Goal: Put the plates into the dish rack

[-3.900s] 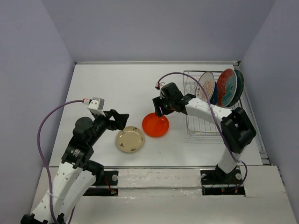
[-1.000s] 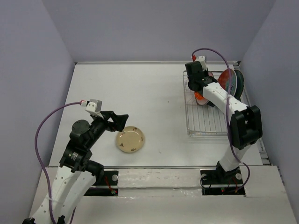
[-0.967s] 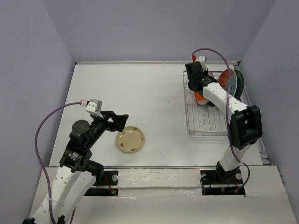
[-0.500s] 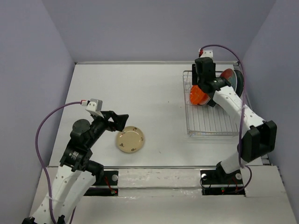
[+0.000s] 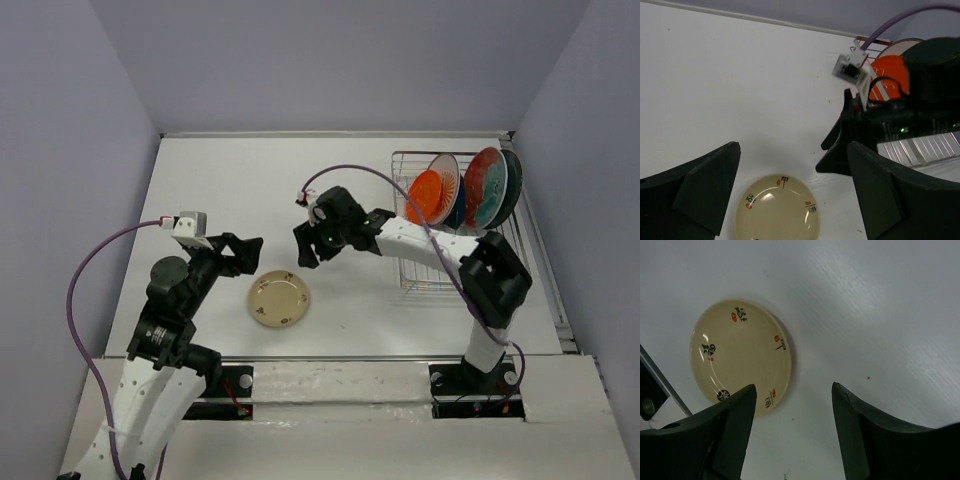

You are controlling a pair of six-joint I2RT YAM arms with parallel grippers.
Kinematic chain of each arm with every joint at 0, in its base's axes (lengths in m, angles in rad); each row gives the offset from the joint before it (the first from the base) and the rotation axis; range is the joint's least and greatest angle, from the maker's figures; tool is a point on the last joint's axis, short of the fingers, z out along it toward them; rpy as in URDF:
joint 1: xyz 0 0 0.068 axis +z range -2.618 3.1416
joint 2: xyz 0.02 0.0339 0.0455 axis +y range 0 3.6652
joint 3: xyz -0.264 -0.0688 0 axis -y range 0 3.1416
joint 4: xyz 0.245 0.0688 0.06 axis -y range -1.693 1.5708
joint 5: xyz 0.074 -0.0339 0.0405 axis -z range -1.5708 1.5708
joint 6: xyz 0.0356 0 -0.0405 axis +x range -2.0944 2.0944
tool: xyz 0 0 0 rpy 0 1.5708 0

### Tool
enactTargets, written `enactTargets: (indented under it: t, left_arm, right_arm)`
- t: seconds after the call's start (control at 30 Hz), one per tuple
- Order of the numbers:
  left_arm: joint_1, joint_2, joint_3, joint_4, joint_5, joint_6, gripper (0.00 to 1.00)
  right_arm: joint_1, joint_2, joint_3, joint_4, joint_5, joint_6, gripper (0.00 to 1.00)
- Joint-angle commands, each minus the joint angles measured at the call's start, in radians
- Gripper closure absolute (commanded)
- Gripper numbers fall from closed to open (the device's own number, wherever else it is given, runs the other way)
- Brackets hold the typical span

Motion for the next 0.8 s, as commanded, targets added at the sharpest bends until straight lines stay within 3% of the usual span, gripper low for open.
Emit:
enactTargets:
  t: [0.0,0.17,0.43,0.5,0.6,0.77]
  left_arm:
    - [0.01,-0.009,0.014,0.03,-0.037,0.004,0.01]
    - [0.016,0.003,0.012,0.03,-0.027,0.004,0.01]
    - [0.02,0.007,0.009,0.037,-0.01,0.002,0.01]
    - [0.02,0.007,0.009,0.039,-0.007,0.002,0.01]
    - [0.021,0.009,0.009,0.037,0.0,0.004,0.01]
    - [0.021,-0.009,0.006,0.042,0.011,0.002,0.01]
  right_arm:
    - [0.019,0.052,-0.045,0.14,-0.154,0.094,0.33]
    - [0.019,0.129,-0.111,0.254,-0.244,0.152,0.34]
    - [0.037,0.238,-0.179,0.413,-0.336,0.273,0.5]
    - [0.037,0.261,-0.182,0.447,-0.356,0.301,0.56]
    - [0.047,0.273,-0.182,0.486,-0.341,0.341,0.93]
    - [0.038,0.117,-0.192,0.445,-0.104,0.329,0.93]
